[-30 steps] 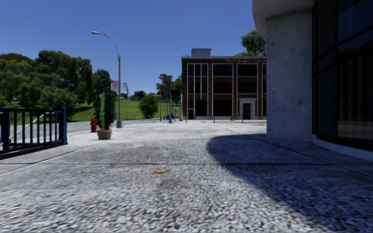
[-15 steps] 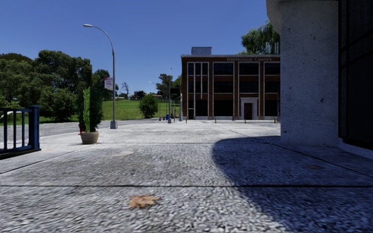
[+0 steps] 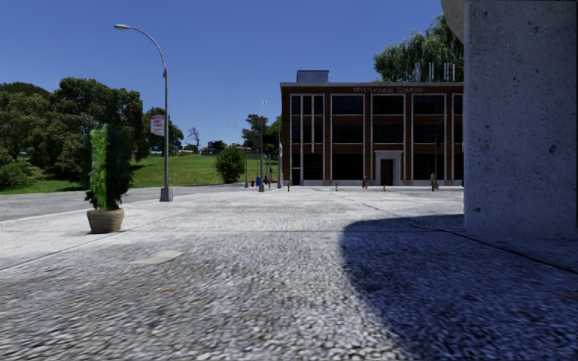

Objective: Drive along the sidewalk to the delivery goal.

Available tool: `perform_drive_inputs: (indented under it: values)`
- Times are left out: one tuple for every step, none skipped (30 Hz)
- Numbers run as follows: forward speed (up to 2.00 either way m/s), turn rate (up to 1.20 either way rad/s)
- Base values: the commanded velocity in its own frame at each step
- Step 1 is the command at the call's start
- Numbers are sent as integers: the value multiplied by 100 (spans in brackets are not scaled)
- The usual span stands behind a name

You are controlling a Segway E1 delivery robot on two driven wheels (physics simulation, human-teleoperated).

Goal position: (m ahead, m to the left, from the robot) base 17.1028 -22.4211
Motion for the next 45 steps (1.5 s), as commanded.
perform_drive_inputs:
  values:
    - [198, 0]
    - [198, 0]
    - [198, 0]
    - [198, 0]
    - [198, 0]
    - [198, 0]
    - [198, 0]
    - [198, 0]
    - [198, -10]
    - [198, -11]
    - [198, -19]
    - [198, -22]
    - [198, -22]
    - [198, -24]
    - [198, -24]
    - [198, -24]
    - [198, -24]
    - [198, -24]
    - [198, -24]
    - [198, -24]
    - [198, -24]
    - [198, -24]
    - [198, -24]
    - [198, -24]
    - [198, -24]
    - [198, -24]
    - [198, -24]
    - [198, -24]
    - [198, -24]
    - [198, -24]
    - [198, -24]
    - [198, -24]
    - [198, -24]
    - [198, -24]
    - [198, -24]
    - [198, -24]
    - [198, -25]
    - [198, -25]
    - [198, -28]
    - [198, -31]
    - [198, -32]
    - [198, -32]
    - [198, -33]
    - [198, -33]
    - [198, -34]
